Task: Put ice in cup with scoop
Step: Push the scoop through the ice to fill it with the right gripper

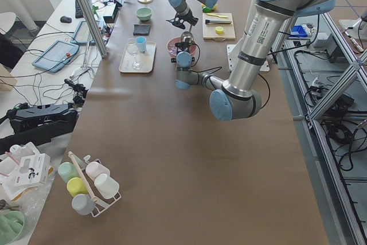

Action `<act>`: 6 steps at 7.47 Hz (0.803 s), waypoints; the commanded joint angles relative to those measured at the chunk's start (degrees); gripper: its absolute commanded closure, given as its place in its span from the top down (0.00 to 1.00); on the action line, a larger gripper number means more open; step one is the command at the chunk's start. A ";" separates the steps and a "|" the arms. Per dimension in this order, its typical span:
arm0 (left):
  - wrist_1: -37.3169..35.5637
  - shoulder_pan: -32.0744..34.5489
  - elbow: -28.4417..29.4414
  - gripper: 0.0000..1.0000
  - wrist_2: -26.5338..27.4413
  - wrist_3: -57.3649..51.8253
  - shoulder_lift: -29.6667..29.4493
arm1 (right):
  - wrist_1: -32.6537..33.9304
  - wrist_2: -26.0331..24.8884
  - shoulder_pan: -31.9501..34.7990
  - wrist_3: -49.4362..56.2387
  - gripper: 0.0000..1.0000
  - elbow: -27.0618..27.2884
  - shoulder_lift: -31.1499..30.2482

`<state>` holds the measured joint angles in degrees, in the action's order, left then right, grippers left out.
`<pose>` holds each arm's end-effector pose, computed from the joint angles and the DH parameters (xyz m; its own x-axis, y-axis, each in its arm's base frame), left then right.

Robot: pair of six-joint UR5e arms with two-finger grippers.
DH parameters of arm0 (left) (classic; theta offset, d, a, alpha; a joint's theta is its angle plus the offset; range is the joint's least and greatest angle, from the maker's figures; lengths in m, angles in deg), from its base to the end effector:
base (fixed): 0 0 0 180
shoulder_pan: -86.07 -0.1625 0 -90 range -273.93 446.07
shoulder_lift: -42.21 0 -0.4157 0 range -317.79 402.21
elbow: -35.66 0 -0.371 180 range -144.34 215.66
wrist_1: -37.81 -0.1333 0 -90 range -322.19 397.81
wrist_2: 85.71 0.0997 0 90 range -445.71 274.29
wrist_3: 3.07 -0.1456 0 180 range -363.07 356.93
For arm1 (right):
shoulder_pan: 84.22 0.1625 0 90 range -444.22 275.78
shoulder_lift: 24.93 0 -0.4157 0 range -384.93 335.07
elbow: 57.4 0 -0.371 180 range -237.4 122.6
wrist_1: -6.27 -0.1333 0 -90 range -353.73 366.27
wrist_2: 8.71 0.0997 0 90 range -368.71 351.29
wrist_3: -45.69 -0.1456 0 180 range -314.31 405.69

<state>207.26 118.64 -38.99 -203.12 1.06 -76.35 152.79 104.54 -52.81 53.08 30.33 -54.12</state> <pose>0.5411 -0.4243 0.3372 0.0873 0.9949 -0.0506 0.0455 0.0468 0.9979 -0.5245 -0.4091 0.1790 0.3534 -0.8518 0.3867 0.9059 0.4147 0.0857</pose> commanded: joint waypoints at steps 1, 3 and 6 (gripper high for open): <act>0.00 1.43 -0.06 0.98 -2.37 0.00 0.87 | -4.46 -1.18 -0.73 -1.49 0.00 1.20 -2.00; 0.00 1.62 0.03 0.98 -2.65 0.00 0.96 | -6.50 -1.54 -1.09 -2.90 0.00 6.90 -5.42; -0.09 1.62 0.03 0.98 -2.74 0.00 0.87 | -10.45 -1.63 -1.43 -3.17 0.00 7.71 -7.01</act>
<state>207.16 120.24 -38.96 -205.79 1.06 -75.41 145.04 103.01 -53.94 50.16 37.50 -60.03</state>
